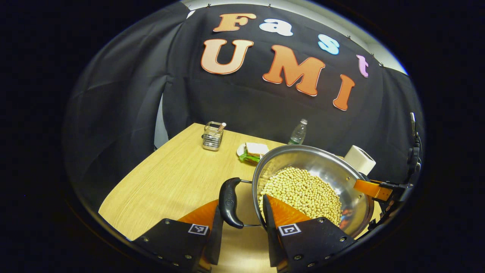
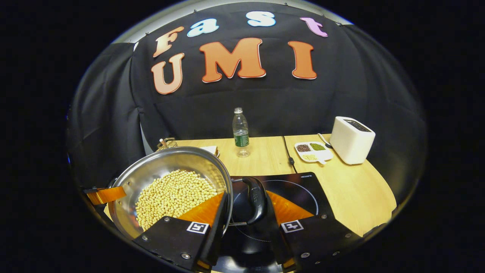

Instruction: First push the handle of the pot to place it horizontally, then grasp the pot with both hands and set it on the induction cooktop.

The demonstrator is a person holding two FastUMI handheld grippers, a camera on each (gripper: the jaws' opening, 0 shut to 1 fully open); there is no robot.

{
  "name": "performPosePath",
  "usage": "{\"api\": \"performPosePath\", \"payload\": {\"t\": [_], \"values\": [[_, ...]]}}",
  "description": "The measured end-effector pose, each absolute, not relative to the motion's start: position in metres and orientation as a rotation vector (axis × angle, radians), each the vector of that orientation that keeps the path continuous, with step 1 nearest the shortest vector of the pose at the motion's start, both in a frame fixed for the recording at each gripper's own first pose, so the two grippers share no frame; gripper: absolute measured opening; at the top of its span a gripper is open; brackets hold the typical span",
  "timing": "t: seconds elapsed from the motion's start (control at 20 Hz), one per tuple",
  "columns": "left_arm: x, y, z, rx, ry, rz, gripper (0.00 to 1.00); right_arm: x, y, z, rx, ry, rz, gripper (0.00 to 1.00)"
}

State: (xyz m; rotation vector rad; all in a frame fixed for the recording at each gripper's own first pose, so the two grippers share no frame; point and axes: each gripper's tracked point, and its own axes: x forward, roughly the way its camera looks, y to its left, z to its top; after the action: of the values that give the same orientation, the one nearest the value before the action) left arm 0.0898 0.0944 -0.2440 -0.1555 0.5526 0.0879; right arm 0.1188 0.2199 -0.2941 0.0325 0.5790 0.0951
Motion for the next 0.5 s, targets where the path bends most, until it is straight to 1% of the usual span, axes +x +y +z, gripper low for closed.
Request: {"api": "performPosePath", "payload": {"t": [0.25,0.4,0.5], "values": [[0.095,0.051,-0.246,-0.148,0.574,0.042,0.52,0.109,0.212,-0.276,0.056,0.567,0.053,0.55],[0.104,0.037,-0.251,-0.137,0.574,0.02,0.52,0.106,0.202,-0.274,0.071,0.565,0.029,0.55],[0.106,0.015,-0.244,-0.124,0.575,0.004,0.52,0.103,0.186,-0.276,0.086,0.567,0.012,0.55]]}}
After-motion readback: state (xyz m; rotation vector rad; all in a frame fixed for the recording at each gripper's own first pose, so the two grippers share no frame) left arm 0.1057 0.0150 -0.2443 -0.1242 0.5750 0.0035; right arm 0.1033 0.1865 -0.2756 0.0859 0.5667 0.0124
